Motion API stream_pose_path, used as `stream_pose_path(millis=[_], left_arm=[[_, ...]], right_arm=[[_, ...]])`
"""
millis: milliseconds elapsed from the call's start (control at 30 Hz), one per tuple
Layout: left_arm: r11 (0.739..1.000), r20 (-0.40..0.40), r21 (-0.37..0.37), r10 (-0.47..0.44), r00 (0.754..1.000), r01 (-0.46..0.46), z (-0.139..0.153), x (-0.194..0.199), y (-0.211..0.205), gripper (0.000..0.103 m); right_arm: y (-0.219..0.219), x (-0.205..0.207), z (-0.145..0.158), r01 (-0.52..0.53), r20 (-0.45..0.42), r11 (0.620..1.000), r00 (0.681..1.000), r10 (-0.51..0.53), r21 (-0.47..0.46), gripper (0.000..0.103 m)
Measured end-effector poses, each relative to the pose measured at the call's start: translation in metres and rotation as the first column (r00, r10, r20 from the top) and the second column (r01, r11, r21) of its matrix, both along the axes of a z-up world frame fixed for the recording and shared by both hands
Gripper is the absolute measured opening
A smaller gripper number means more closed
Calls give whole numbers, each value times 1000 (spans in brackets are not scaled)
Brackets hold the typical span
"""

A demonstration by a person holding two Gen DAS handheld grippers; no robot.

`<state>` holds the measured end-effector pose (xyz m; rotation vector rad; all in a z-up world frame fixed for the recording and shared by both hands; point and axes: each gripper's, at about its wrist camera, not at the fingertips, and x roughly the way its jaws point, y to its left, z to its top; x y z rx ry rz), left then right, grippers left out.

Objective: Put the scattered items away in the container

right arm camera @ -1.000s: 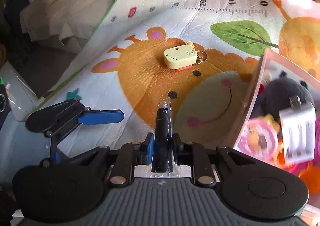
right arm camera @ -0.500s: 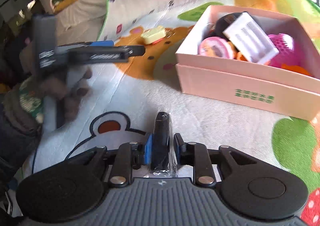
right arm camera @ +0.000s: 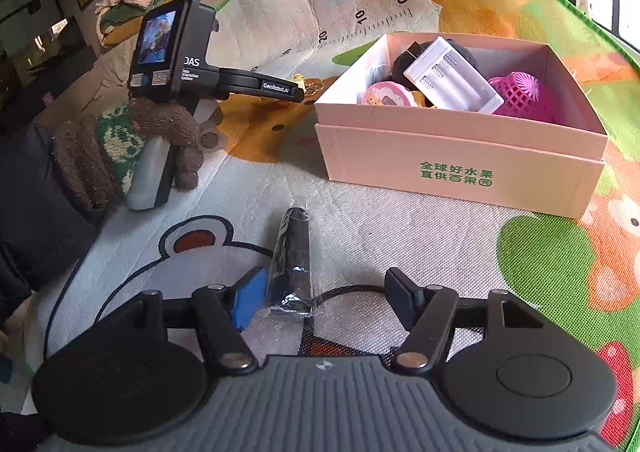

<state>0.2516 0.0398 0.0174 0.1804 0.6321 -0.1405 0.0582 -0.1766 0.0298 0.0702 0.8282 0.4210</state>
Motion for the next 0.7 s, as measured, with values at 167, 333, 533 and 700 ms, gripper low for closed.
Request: stream_pose_path(millis=[167,333,533,700], left_arm=[[994,-21,-89,-63,998,61,14,-57,10,54],[968,-39,-166,-198,979,190,22,-139,9,54],[969,-31,-190,-167,985,158,12,-189,8,70],[976,-55,-204,-89,995,76,-5,-195,13,92]], right_arm=[[4,-9,1,-7,17,998,1000,8,-69,70],[-7,-18,5,109,142,951,987,-70,-289,75],[-30,-27,16,241,199,948,959,-200,-207,94],[1,-43,15,129,246,967,967,-73,-221,103]])
